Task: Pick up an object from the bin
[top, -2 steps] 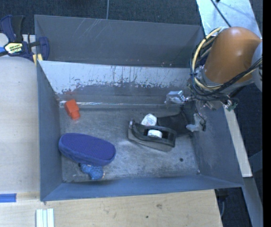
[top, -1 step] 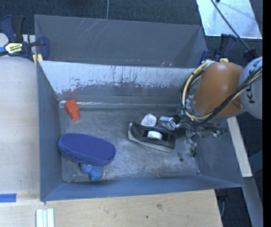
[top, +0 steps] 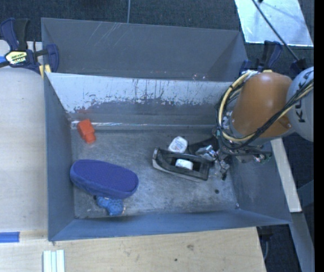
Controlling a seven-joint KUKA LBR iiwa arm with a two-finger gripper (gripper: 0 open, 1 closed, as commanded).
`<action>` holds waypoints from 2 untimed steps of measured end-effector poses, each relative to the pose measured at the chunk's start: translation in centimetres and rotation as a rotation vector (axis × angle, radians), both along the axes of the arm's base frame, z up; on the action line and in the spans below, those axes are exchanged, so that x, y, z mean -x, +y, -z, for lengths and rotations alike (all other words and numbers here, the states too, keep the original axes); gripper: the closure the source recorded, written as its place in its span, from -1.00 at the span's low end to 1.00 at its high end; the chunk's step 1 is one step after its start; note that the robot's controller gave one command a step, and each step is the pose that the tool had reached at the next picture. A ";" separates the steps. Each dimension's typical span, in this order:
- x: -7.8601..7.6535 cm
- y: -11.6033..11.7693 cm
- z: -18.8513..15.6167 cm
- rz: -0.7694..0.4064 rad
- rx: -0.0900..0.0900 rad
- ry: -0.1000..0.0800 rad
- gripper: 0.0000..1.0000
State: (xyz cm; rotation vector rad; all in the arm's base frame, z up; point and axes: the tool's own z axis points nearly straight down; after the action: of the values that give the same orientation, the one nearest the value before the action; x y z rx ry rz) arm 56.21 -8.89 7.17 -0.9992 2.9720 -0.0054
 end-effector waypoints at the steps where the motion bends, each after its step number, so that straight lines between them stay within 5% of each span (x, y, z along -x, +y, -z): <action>1: -0.3 0.3 -12.6 0.011 -0.002 0.003 1.00; 2: -0.3 0.3 -12.6 0.013 -0.002 0.003 -1.00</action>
Offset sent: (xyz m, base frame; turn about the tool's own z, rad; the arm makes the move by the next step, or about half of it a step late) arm 0.0016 0.0033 0.1259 0.0102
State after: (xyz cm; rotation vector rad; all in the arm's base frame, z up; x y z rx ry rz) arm 56.47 -8.59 19.81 -0.9814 2.9806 -0.0011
